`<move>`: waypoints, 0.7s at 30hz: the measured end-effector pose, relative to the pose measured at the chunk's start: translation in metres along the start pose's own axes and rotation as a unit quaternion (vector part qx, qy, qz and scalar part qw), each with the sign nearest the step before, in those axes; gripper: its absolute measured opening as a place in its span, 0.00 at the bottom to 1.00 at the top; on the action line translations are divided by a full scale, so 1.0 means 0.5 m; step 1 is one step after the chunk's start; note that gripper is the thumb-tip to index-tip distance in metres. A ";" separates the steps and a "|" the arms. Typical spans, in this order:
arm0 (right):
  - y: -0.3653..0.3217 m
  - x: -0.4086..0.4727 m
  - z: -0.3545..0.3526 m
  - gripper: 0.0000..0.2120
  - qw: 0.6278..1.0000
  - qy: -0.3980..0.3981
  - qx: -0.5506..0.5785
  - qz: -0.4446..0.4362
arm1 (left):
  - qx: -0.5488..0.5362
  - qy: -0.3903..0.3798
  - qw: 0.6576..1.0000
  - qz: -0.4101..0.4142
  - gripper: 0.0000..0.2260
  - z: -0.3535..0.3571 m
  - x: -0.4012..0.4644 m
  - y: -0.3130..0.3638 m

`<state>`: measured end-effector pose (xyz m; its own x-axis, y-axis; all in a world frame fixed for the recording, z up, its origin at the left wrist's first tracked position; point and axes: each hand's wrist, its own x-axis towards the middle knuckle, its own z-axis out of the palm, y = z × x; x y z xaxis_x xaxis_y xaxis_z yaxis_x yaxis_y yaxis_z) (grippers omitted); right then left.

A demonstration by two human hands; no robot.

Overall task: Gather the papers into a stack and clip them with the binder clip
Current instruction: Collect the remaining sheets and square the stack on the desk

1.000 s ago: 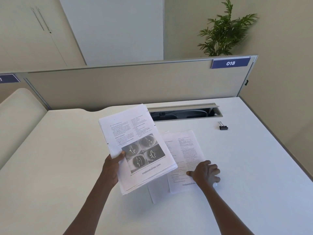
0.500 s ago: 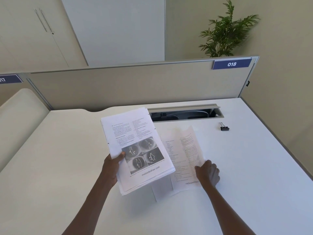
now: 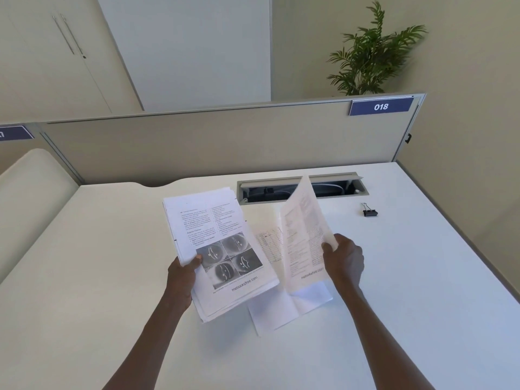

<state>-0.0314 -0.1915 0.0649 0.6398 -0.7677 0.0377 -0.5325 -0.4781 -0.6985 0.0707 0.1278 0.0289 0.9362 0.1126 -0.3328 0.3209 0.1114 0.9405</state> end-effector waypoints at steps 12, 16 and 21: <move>-0.138 -0.023 -0.069 0.06 0.978 -0.032 0.193 -0.067 | 0.014 0.011 1.000 0.007 0.11 0.015 -0.004 0.007; -0.136 -0.032 -0.048 0.03 0.950 -0.135 0.282 -0.006 | 0.017 -0.022 1.000 -0.007 0.12 0.025 -0.010 0.008; -0.110 -0.052 -0.003 0.06 0.936 -0.193 0.293 0.034 | 0.001 -0.076 0.997 -0.020 0.10 0.039 -0.027 0.017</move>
<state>-0.0195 -0.1460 0.1035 0.8285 -0.5223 -0.2022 -0.2560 -0.0320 -0.9662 0.0638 0.1079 0.0429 0.9336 -0.0418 -0.3558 0.3583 0.1111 0.9270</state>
